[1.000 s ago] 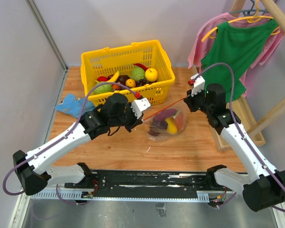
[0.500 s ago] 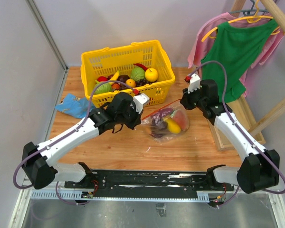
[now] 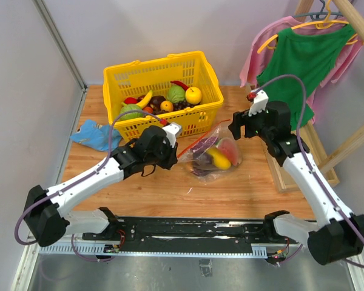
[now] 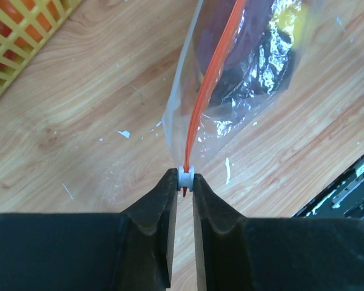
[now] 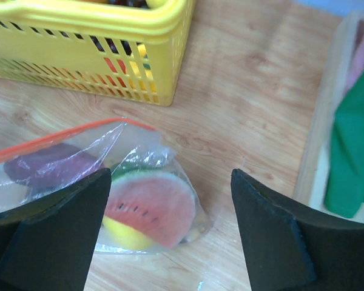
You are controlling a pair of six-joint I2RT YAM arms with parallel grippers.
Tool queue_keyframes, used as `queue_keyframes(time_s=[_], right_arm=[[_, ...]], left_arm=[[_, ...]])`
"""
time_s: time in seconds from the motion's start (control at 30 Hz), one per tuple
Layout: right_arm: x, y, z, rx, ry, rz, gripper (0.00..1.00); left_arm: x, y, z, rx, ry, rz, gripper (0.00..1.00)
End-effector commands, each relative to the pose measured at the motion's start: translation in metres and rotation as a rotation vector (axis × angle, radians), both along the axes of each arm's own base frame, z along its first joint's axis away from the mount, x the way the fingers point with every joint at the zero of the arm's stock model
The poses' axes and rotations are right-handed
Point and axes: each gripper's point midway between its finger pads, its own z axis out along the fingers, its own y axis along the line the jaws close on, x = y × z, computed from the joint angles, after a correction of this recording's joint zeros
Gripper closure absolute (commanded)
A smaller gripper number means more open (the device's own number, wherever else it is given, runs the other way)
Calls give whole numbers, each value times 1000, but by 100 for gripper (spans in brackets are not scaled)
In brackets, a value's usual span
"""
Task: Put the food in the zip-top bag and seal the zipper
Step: Place the zipper food storage bag at the center of the board.
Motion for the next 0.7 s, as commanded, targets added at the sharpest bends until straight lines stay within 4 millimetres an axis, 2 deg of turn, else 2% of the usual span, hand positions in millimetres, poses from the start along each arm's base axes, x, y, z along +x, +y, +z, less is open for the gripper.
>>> queue_keyframes(time_s=[0.0,0.03,0.17,0.3,0.4,0.5,0.67], right_arm=[[-14,-21,36,0,-114,-75,4],[-18,-25,40,-5,-132,-90,1],[-34,-49,50,-39,-189,-181,2],[-51,-78,52,-73,-216,-314,2],[-65,-102,47,-65,-213,-452,2],[-78,-115,43,-86,-233,-501,2],[-96,-134,35,-98,-256,-589,2]], left_arm=[[13,2,40,-119,-117,83,76],[14,4,45,-130,-134,95,71],[15,17,74,-192,-220,157,53],[13,41,105,-271,-327,251,30],[8,65,127,-342,-415,331,22],[1,90,142,-407,-500,404,17],[-12,131,153,-474,-617,516,10]])
